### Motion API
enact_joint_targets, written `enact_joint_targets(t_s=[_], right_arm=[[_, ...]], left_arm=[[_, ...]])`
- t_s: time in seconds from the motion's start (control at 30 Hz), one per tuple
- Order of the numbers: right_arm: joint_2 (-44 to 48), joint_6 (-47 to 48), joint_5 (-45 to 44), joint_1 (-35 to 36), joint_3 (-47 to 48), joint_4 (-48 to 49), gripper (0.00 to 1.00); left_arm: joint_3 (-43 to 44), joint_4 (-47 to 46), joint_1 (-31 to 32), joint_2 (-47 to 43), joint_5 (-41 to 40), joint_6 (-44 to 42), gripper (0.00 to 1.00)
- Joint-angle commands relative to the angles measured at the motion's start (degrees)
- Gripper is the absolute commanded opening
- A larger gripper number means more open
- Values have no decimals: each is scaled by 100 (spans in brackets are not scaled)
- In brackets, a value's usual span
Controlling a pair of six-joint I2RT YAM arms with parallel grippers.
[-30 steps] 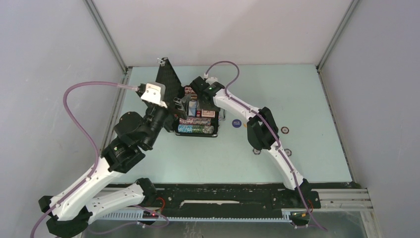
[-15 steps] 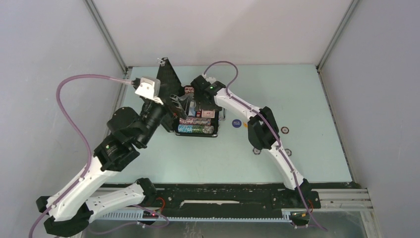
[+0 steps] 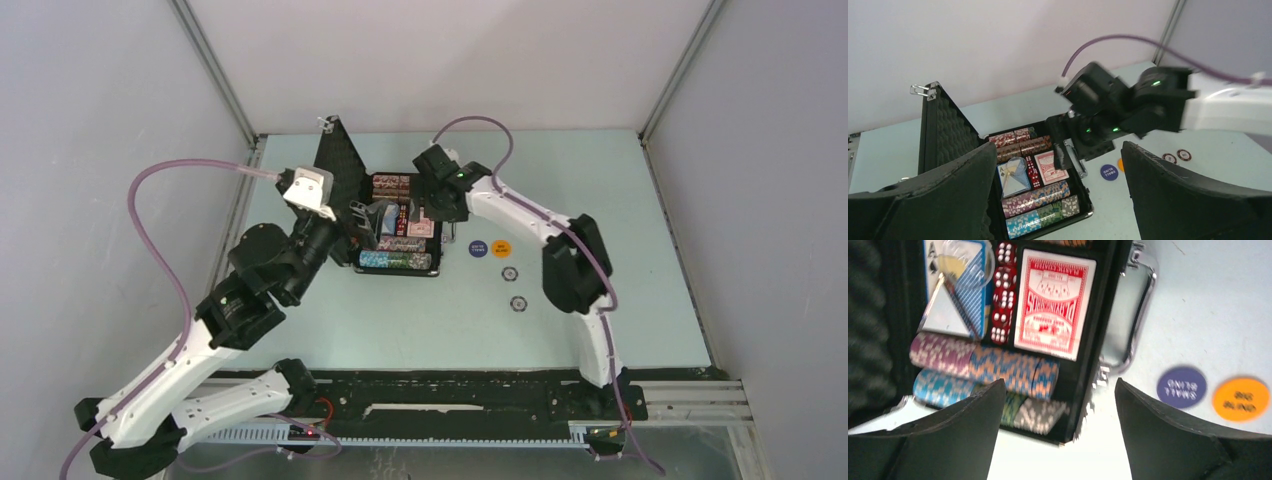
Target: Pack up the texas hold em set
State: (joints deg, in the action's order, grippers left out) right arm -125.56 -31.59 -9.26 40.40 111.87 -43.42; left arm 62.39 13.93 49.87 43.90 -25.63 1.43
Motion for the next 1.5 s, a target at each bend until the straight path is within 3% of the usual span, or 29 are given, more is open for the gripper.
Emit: enact_joint_targets(t_s=[0.0,0.27,0.43,0.53,0.73,0.9,1.07,1.2,1.37,1.47], right_arm=[[1336,253,38,6,-787,333,91],[3456,-98,-155,-163,-3758,1218,99],[4110,-254,-786,-369,-4574,1224,99],[4435,-233,-592,-884,-4831,1668,100],[4803,64,-668,-1903,-4842,2770,100],[4855,475,-393,-2711,-4985,3514,99],[5049,784,772,-3482,-5715,4272,100],[5242,1094,864,-3644,-6103,4475,100],[5150,1165,1178,-3680,-6279,4824,99],[5203,1203,1199,-3678,-6336,4903,99]], left_arm=[[-124,-92,-52,-24,-4,-134,100],[-153,-65,-63,22,35,-82,100],[-136,-49,-57,324,129,-24,100],[-48,72,-64,692,373,376,100],[608,516,-58,2161,1646,1482,100],[957,93,-62,3759,2452,2110,100],[2001,520,-53,5284,2282,1736,100],[2884,1238,-55,6262,2291,1334,100],[4621,2573,-55,7648,2471,1045,96],[5048,2962,-56,8057,2518,919,94]])
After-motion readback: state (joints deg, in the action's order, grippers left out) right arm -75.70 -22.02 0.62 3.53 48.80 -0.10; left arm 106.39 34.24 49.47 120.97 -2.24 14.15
